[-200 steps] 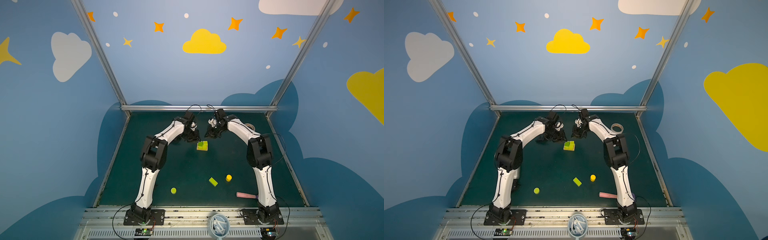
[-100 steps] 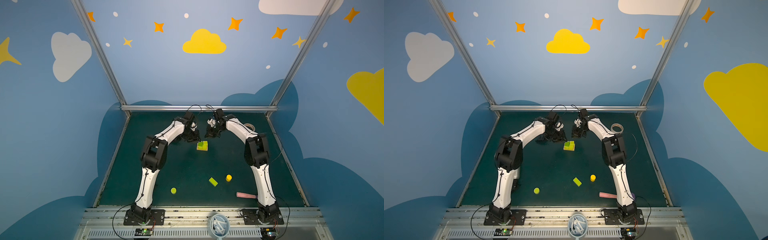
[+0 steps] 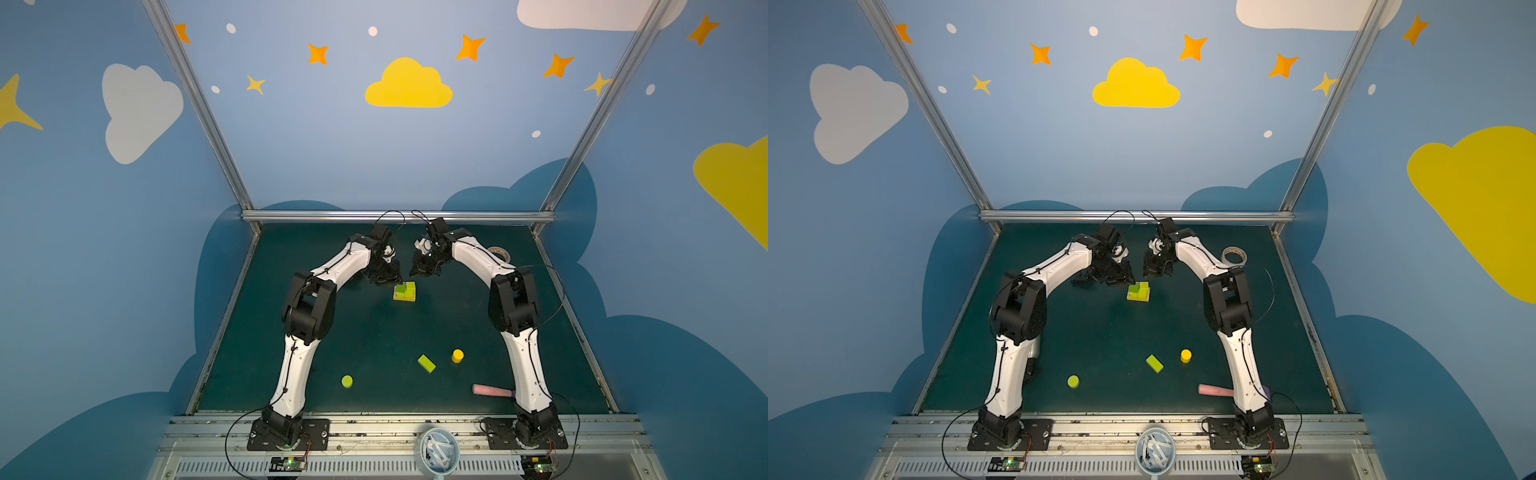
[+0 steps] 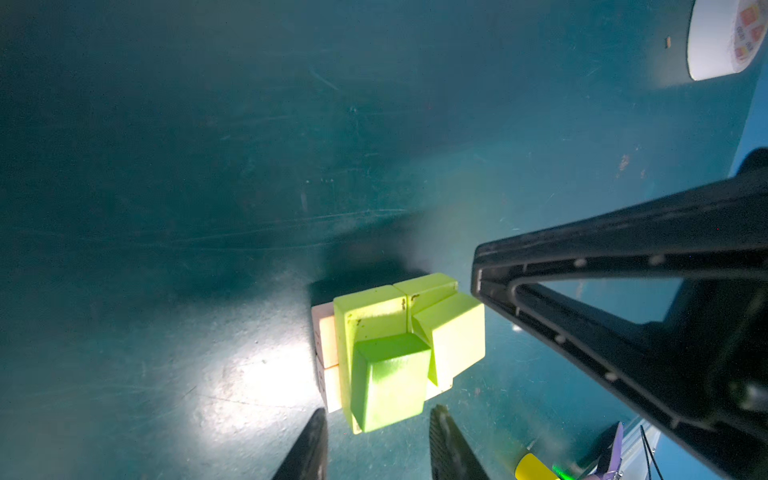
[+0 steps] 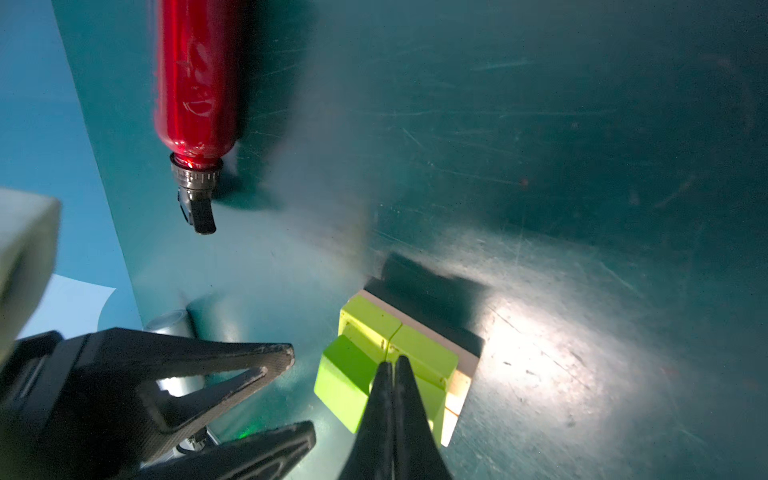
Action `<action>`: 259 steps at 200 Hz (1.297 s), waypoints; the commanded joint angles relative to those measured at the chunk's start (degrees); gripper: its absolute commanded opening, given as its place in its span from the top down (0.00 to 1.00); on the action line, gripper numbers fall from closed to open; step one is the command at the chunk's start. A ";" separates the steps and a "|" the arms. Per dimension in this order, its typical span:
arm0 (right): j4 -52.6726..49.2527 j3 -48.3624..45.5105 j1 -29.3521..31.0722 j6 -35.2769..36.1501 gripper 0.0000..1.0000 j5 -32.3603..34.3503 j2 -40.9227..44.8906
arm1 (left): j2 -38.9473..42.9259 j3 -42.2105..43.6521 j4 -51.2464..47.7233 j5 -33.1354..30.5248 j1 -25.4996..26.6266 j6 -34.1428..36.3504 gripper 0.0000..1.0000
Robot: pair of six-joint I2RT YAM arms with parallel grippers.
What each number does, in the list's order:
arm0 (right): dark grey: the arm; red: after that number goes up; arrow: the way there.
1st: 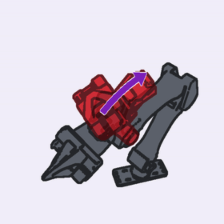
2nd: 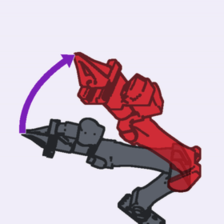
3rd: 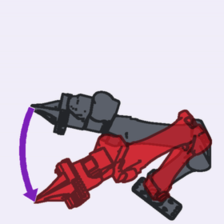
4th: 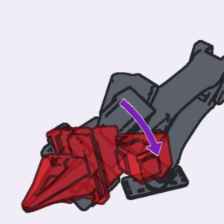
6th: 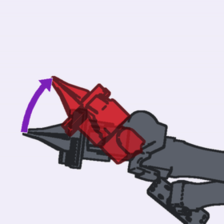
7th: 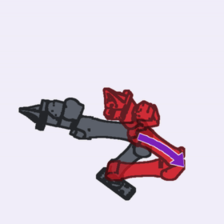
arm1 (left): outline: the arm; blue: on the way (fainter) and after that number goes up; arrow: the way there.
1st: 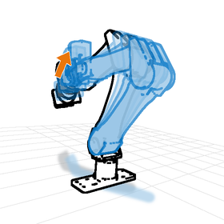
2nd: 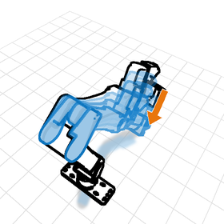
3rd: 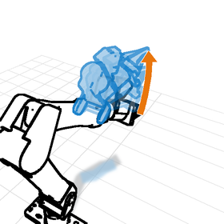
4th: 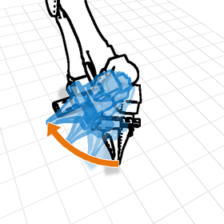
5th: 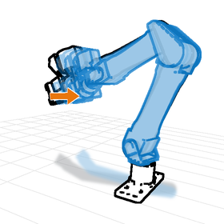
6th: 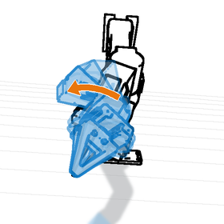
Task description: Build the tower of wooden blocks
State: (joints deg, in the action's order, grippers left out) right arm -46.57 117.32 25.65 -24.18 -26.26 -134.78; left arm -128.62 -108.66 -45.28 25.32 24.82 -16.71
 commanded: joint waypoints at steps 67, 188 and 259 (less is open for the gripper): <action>-1.59 -0.95 0.48 0.34 0.99 -0.44 -1.23 | 0.73 -0.62 -1.13 -0.81 0.15 0.19 0.59; -1.69 -2.26 0.87 0.12 0.99 -0.46 -0.97 | 0.73 -0.52 -0.87 -0.71 0.26 0.12 0.59; -1.35 -3.32 1.18 -0.25 1.00 -0.11 -0.15 | 0.64 -0.48 -0.70 -0.62 0.36 0.18 0.59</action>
State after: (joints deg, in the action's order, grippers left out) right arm -47.29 114.89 26.41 -24.25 -26.26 -135.41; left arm -128.62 -108.66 -45.30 24.97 24.93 -16.71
